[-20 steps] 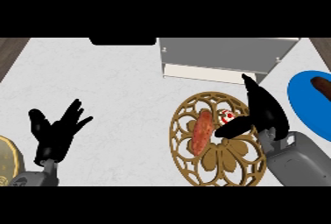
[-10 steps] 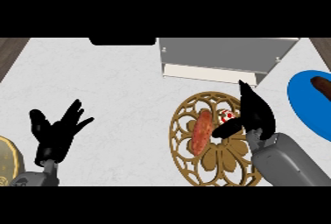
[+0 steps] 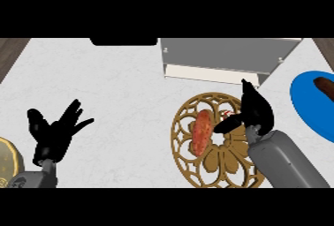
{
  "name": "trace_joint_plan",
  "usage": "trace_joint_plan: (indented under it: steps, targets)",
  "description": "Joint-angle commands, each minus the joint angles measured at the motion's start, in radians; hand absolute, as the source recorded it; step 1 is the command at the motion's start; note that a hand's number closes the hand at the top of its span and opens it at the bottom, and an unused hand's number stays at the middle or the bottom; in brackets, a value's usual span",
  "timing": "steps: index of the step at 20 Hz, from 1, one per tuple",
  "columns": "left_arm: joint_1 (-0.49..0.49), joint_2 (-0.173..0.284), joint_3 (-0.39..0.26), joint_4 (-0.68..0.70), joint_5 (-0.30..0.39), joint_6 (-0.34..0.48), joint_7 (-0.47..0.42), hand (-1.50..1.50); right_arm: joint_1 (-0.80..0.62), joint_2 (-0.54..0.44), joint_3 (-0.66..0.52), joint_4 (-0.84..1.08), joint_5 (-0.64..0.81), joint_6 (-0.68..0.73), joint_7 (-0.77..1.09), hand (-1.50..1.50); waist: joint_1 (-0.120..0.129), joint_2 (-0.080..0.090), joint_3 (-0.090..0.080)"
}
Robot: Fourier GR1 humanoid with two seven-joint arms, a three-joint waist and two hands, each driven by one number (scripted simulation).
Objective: Pick the cupcake from the placemat and place it in the tiered shelf
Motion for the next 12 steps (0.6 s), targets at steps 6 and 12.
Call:
trace_joint_plan:
  steps: [6, 12]
  targets:
    - [0.038, -0.006, 0.001, 0.003, -0.008, -0.028, 0.038, 0.00, -0.012, 0.063, 0.007, 0.137, -0.055, 0.172, -0.096, 1.50, 0.010, 0.009, -0.008]
    - [0.069, -0.031, 0.012, -0.012, -0.036, -0.033, 0.013, 0.00, 0.022, 0.136, -0.002, 0.128, 0.009, 0.100, -0.184, 1.50, 0.003, 0.006, -0.007]
